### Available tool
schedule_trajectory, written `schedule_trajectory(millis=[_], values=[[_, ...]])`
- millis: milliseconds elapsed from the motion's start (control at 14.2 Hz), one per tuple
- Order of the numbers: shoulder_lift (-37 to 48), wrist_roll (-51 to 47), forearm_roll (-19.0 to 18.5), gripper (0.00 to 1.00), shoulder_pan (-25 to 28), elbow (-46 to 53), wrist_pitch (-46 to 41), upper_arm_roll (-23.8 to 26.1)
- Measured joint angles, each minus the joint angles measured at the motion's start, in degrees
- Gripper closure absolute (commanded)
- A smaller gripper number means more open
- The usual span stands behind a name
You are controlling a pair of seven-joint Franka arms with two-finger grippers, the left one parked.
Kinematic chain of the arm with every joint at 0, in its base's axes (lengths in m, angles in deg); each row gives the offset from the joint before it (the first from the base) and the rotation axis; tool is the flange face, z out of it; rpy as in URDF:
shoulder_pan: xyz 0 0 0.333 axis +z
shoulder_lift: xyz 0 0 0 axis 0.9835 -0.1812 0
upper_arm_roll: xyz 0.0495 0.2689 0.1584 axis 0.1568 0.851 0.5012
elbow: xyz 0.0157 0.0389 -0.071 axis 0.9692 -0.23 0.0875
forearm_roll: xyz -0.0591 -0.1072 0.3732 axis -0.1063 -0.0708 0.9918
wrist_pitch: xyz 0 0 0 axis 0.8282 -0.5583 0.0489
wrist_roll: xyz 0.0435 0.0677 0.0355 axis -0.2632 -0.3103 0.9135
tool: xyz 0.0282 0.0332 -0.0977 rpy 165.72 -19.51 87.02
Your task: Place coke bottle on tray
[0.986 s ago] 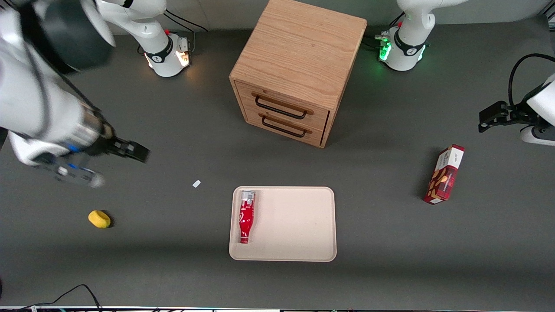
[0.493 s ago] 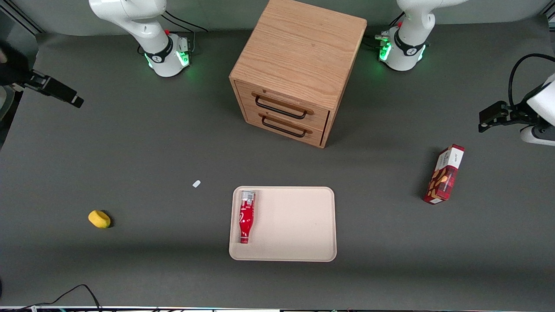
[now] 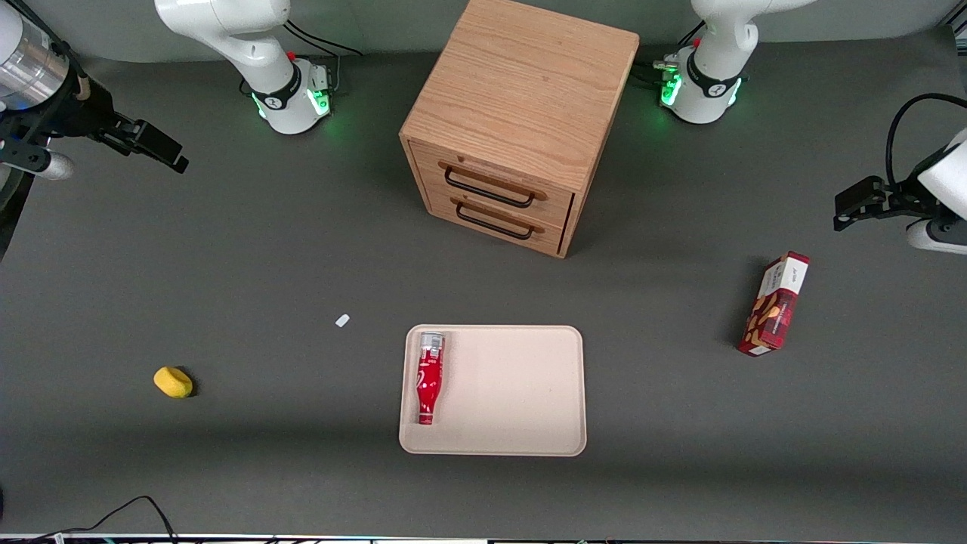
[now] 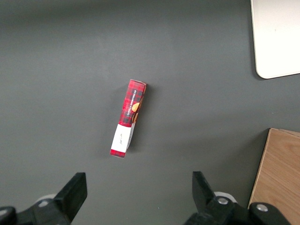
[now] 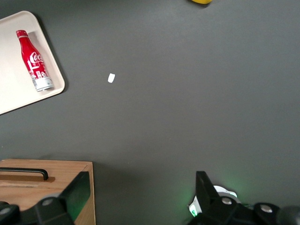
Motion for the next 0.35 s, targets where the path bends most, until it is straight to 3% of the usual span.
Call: schedule_trajectory(millis=[352], values=[[-0.2, 2.6, 0.0, 0.00, 0.0, -0.3, 0.0, -0.1]])
